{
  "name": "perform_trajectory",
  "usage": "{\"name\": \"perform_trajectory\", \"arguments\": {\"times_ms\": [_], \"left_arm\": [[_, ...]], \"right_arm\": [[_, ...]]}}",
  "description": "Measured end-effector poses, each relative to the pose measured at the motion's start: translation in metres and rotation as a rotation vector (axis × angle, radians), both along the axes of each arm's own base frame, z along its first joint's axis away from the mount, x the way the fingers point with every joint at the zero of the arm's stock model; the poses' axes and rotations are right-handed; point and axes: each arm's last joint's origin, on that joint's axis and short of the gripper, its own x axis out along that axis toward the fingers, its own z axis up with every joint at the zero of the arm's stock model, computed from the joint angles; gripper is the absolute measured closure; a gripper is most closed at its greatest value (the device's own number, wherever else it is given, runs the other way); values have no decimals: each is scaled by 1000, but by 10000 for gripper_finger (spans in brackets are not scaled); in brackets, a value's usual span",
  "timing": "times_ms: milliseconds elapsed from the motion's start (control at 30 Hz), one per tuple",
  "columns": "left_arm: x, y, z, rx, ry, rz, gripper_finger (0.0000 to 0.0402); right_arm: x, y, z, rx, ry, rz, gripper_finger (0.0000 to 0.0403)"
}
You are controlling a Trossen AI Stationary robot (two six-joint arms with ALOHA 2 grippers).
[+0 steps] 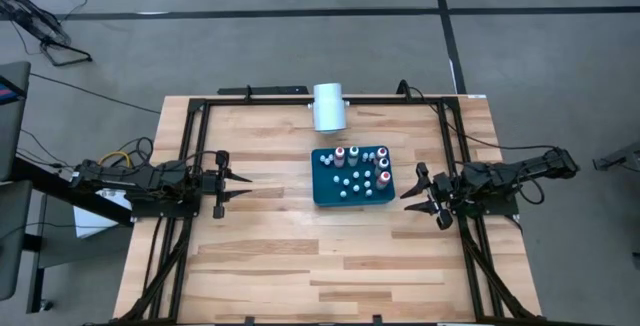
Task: Pick & Place food coloring
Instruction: Return to Home Position
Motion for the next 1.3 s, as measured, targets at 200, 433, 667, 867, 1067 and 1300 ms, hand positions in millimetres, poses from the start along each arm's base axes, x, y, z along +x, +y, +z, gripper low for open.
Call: {"name": "perform_trajectory", "arguments": {"times_ms": [200, 433, 667, 867, 1067, 1300], "left_arm": [[0, 0, 0, 0, -1, 0, 297], [0, 0, 0, 0, 0, 0, 297], [0, -2, 0, 0, 0, -12, 297], [0, -4, 0, 0, 3, -64, 297], [0, -4, 0, 0, 3, -63, 297], [0, -4, 0, 0, 3, -63, 297]], "right_arm": [[0, 0, 0, 0, 0, 0, 266], [0, 0, 0, 0, -1, 0, 268], [0, 0, 0, 0, 0, 0, 266], [0, 0, 0, 0, 0, -1, 268], [0, 0, 0, 0, 1, -1, 264], [0, 0, 0, 0, 1, -1, 266]]}}
